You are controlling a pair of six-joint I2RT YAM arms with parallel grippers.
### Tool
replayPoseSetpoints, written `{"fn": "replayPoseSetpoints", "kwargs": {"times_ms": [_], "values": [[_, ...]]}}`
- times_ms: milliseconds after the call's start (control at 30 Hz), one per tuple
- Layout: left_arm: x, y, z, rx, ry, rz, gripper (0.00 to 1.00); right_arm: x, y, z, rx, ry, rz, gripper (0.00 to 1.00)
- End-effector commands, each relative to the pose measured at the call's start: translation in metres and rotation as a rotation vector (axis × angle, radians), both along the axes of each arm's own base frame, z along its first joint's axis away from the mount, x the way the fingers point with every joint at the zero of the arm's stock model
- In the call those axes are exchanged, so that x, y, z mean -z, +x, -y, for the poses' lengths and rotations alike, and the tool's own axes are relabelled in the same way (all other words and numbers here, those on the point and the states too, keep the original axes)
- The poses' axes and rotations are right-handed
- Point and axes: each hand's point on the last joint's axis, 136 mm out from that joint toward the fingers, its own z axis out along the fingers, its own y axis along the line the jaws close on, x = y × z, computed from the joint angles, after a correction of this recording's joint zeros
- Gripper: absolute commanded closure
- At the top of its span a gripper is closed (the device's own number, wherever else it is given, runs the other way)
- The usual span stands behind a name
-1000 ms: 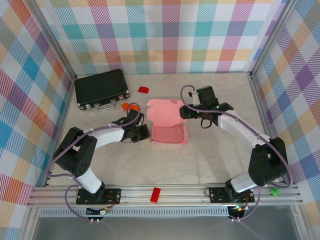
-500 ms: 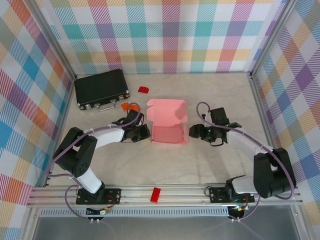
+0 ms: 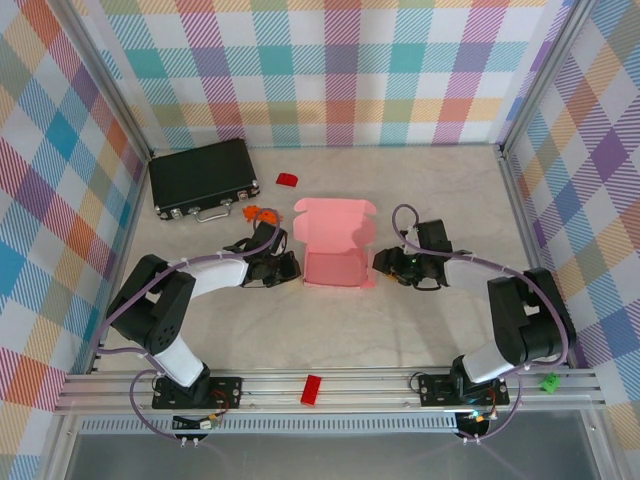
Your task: Fold the paper box
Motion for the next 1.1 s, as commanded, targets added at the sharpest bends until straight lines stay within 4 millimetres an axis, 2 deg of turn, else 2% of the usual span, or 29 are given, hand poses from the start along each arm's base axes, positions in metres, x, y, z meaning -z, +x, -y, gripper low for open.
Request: {"fn": "replayPoseSetpoints", "kwargs": {"times_ms": [0,200,667,867,1067], "values": [[-0.005,-0.002,0.004,0.007,-0.026,0.015,0.88,0.003,0.004,0.000,0.015,0.020,-0.006,0.52],[-0.004,-0.003,0.004,0.007,-0.028,0.012,0.89,0.011,0.001,-0.006,-0.002,0.059,-0.026,0.56],[0.002,-0.004,0.009,0.012,-0.053,-0.003,0.90,-0.006,-0.003,-0.025,-0.090,0.191,0.014,0.59],[0.002,-0.005,0.012,0.018,-0.069,-0.006,0.91,-0.010,-0.005,-0.030,-0.121,0.212,0.014,0.62],[0.001,-0.006,0.017,0.017,-0.098,-0.009,0.91,-0.004,-0.007,-0.036,-0.147,0.166,-0.003,0.62]]}}
